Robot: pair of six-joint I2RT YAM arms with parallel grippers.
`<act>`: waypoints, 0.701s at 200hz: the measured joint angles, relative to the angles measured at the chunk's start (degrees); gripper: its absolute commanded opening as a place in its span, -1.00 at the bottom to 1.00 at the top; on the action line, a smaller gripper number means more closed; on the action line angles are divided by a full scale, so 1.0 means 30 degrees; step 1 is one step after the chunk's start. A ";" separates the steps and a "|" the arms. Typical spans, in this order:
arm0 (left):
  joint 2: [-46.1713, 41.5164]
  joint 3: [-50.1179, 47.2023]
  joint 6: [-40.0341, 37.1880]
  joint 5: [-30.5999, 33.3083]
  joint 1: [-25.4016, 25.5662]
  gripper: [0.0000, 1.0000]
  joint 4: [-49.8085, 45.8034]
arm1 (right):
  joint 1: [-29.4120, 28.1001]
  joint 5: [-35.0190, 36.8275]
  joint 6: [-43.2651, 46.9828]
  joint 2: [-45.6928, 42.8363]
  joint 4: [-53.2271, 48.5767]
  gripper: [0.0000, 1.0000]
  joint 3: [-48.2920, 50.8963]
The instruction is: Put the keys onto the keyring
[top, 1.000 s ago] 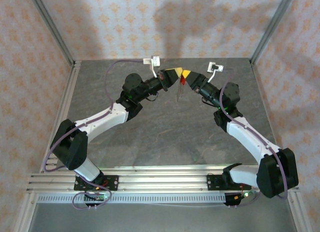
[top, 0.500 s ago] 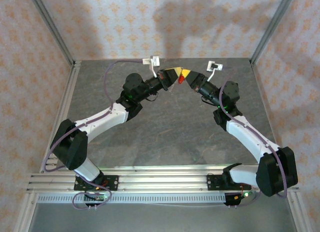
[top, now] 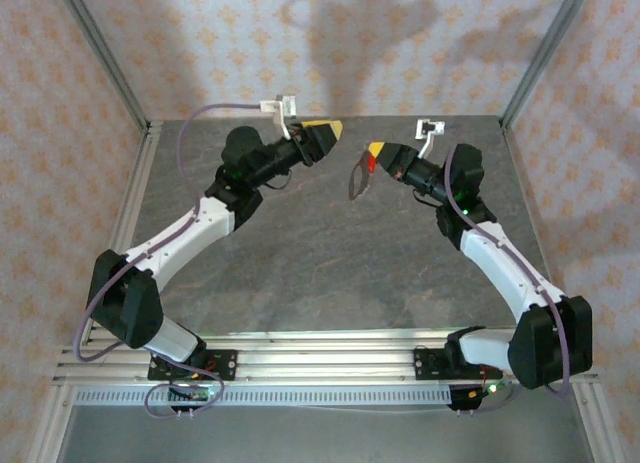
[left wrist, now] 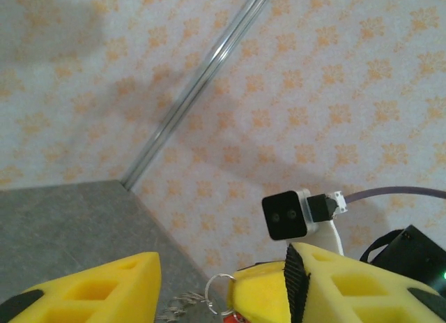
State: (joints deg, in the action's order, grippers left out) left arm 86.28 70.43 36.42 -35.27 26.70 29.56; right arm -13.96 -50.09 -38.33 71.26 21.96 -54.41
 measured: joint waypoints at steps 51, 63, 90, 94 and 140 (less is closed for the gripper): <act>0.1151 0.3905 -0.2754 -0.3687 -0.0940 0.16 -0.4459 | 0.1239 -0.2973 0.2157 0.1683 -0.3169 -1.00 -0.3053; 0.1727 0.4685 -0.3271 -0.4568 -0.1180 0.14 -0.5333 | 0.1479 -0.3810 0.2397 0.2295 -0.3614 -1.00 -0.3570; 0.3206 0.5763 -0.3840 -0.6433 -0.1647 -0.01 -0.6783 | 0.1719 -0.5319 0.2521 0.3373 -0.4109 -1.00 -0.4036; 0.3432 0.5894 -0.3949 -0.6732 -0.1690 -0.04 -0.6987 | 0.1719 -0.5523 0.2514 0.3490 -0.4116 -1.00 -0.4044; 0.4998 0.6943 -0.4182 -0.8903 -0.1683 -0.22 -0.8517 | 0.1705 -0.7104 0.2200 0.3949 -0.4095 -1.00 -0.4058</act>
State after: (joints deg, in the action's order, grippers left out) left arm 101.27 91.26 23.88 -61.98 21.65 4.01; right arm -8.84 -71.40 -31.73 83.11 9.67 -66.59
